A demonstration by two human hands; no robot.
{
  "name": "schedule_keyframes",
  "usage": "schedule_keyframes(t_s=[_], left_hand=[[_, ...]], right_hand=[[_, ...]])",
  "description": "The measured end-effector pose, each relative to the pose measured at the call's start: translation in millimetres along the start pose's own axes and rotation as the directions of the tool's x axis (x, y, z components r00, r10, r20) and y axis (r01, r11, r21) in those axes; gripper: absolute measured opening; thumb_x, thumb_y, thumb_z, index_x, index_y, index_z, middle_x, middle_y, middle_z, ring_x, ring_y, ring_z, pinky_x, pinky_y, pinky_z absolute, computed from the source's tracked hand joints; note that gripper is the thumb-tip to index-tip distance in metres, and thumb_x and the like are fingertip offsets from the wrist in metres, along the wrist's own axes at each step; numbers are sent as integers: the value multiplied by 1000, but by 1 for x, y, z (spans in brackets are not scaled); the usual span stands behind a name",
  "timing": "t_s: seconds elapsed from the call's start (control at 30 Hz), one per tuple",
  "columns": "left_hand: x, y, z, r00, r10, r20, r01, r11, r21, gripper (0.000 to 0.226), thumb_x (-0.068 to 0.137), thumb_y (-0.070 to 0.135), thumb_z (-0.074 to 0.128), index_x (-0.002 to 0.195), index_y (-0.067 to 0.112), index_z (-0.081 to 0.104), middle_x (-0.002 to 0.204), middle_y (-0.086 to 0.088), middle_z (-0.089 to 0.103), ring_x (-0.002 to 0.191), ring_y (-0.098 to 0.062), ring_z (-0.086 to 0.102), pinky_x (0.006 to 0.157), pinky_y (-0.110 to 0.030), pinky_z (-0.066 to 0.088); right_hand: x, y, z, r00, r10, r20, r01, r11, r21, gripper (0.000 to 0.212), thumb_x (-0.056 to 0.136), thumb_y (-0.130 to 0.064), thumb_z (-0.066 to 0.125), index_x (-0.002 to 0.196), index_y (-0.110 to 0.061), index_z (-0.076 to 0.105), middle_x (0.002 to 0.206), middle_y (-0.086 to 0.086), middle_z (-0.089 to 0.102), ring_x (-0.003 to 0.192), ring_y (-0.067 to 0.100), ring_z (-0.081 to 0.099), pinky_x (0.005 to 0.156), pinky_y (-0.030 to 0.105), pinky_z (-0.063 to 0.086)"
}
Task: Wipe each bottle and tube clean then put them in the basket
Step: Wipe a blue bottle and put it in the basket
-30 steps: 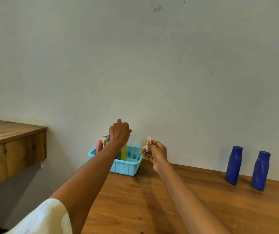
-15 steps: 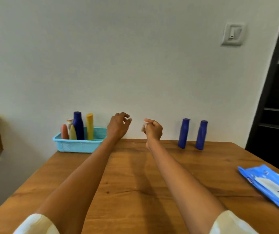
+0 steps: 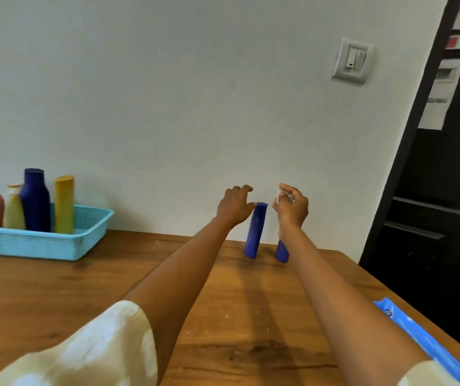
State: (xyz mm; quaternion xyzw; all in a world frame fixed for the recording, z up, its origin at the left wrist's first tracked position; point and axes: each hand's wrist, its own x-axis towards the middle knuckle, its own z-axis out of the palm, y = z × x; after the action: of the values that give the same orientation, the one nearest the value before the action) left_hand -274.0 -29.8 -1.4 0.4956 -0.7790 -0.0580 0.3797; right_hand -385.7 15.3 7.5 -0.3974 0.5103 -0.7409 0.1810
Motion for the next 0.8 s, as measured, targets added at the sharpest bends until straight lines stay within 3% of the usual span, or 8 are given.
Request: schedule_keyframes(t_s=[0.17,0.4,0.53,0.63,0.8], left_hand=[[19,12,26,982,34,187,-55,993,109,44,93,31,52,135,20,46,131,-15,49,121,-32,43,96,-41,41],[4,9,21,995,-94,-12,90,975,-202,27,85,23,66,107,11,55,110,-13,63,97,-26,59,77,-33,49],[-17,-1,-2,976,-213,-42,178,894,-412,33,82,18,71,109,13,54,108,-12,63,91,-23,59,75,-30,51],[-40,-11,-32,981,-193,-20,166,888,-429,34,81,15,71,112,10,56,111,-10,63,101,-23,60,80,-29,51],[-96,-31,-90,985,-174,-1,152,865,-478,27,86,9,63,113,7,63,115,-7,65,104,-18,58,82,-25,48]], right_hand=[[13,11,-11,996,16,91,-18,1000,24,28,93,-3,51,111,-19,64,103,-2,62,71,8,59,64,16,53],[4,8,-18,995,23,100,-24,1000,4,33,92,-12,58,123,-22,57,115,3,60,93,20,63,72,22,54],[-20,-16,-16,989,28,144,-40,996,85,36,90,-15,61,125,-19,54,99,-2,58,79,11,61,65,17,53],[-45,-32,-11,978,38,205,-65,990,129,30,90,-13,61,119,-19,57,89,-5,60,71,8,60,63,18,54],[-105,-46,0,958,108,266,-171,959,226,23,90,-8,60,110,-16,66,92,2,66,68,8,58,63,19,55]])
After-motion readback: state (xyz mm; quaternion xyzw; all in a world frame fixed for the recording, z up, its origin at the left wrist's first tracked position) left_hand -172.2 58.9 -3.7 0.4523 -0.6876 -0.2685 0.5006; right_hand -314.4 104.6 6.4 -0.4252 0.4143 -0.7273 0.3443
